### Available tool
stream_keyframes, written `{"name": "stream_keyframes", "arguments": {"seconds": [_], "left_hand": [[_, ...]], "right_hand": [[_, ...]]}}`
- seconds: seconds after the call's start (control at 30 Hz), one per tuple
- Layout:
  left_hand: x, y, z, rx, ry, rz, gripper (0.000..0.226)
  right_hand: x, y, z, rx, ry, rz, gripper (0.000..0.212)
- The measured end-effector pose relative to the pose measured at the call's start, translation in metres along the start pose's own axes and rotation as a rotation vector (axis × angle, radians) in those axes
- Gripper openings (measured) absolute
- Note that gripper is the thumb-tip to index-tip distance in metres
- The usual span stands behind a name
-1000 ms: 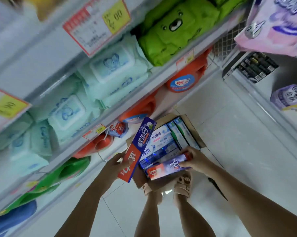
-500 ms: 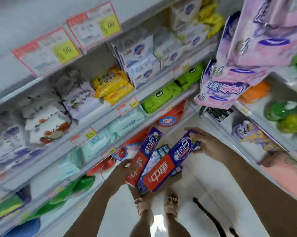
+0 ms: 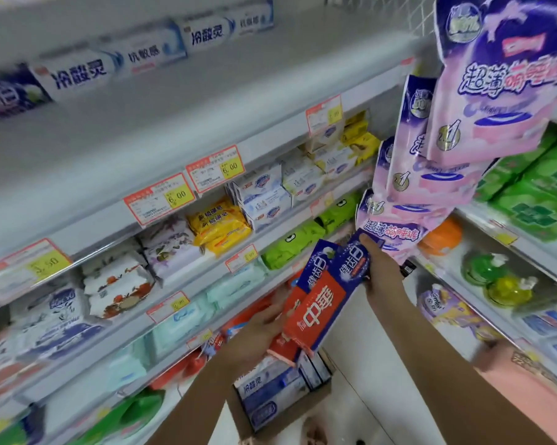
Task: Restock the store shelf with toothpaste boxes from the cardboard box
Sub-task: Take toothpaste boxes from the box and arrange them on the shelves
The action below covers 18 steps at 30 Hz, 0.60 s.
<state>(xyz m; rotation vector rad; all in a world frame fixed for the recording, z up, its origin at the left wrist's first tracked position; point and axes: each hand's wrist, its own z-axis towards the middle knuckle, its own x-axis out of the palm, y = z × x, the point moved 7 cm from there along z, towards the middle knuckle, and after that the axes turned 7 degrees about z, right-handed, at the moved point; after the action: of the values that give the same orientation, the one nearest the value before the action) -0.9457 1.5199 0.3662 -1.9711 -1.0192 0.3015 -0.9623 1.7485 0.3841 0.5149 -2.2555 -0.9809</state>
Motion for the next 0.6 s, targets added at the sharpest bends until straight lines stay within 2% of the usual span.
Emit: {"name": "stream_keyframes", "arguments": {"seconds": [0.07, 0.13, 0.17, 0.27, 0.3, 0.43, 0.53, 0.6], "left_hand": [[0.010, -0.020, -0.003, 0.027, -0.004, 0.059, 0.039], [0.019, -0.037, -0.002, 0.062, 0.009, 0.079, 0.034], [0.024, -0.045, -0.003, 0.069, 0.008, 0.069, 0.034], [0.034, -0.073, -0.008, 0.116, 0.004, 0.060, 0.031], [0.037, -0.082, -0.009, 0.123, 0.016, 0.084, 0.034], [0.051, -0.130, -0.017, 0.177, 0.042, 0.287, 0.046], [0.073, -0.175, -0.033, 0.182, 0.105, 0.381, 0.053], [0.086, -0.204, -0.046, 0.202, 0.148, 0.462, 0.054]], "right_hand": [[0.010, 0.001, -0.010, 0.015, -0.014, 0.135, 0.010], [0.024, 0.006, -0.021, 0.034, 0.022, 0.163, 0.016], [0.030, 0.011, -0.026, 0.025, 0.049, 0.141, 0.027], [0.044, 0.026, -0.040, 0.014, 0.119, 0.137, 0.080], [0.047, 0.034, -0.044, -0.009, 0.128, 0.146, 0.084], [0.054, 0.070, -0.061, -0.109, 0.166, 0.180, 0.058], [0.060, 0.096, -0.075, -0.148, 0.200, 0.232, 0.066], [0.067, 0.118, -0.085, -0.201, 0.208, 0.255, 0.060]]}}
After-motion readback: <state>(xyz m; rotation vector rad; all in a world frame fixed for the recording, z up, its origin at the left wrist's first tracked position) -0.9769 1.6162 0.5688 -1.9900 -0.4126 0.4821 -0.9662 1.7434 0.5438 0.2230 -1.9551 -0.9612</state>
